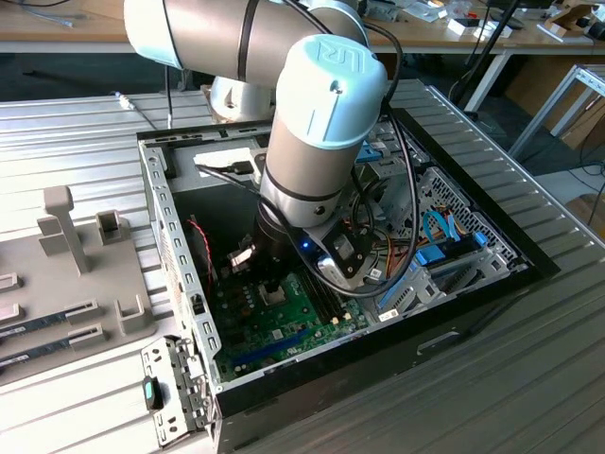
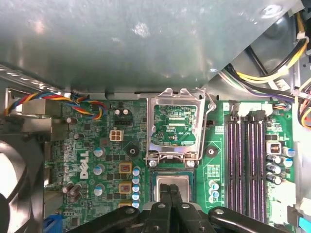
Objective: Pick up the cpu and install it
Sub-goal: 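Place the cpu into insertion slot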
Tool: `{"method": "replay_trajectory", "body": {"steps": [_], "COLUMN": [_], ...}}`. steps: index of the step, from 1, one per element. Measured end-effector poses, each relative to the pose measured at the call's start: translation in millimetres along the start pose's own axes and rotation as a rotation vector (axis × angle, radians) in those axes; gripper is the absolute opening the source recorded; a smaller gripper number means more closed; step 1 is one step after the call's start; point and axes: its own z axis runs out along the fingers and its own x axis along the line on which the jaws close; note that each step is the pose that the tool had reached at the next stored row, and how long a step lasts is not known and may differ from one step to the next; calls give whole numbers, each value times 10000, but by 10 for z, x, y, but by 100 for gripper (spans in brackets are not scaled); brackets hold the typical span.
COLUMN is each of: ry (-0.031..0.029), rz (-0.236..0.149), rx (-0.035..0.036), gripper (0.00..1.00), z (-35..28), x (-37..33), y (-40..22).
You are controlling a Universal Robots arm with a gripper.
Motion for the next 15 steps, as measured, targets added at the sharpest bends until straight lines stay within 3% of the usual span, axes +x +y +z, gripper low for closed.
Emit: {"method": "replay_trajectory", "body": {"steps": [7, 9, 10, 12, 15], "ry": [2, 1, 2, 1, 1], "rz": [0, 0, 0, 0, -1], "rx": [2, 2, 2, 2, 6], "gripper": [11, 24, 24, 38, 45], "z": [-1, -1, -1, -1, 9], "x": [-1, -1, -1, -1, -7], "y": [0, 0, 0, 0, 0]}}
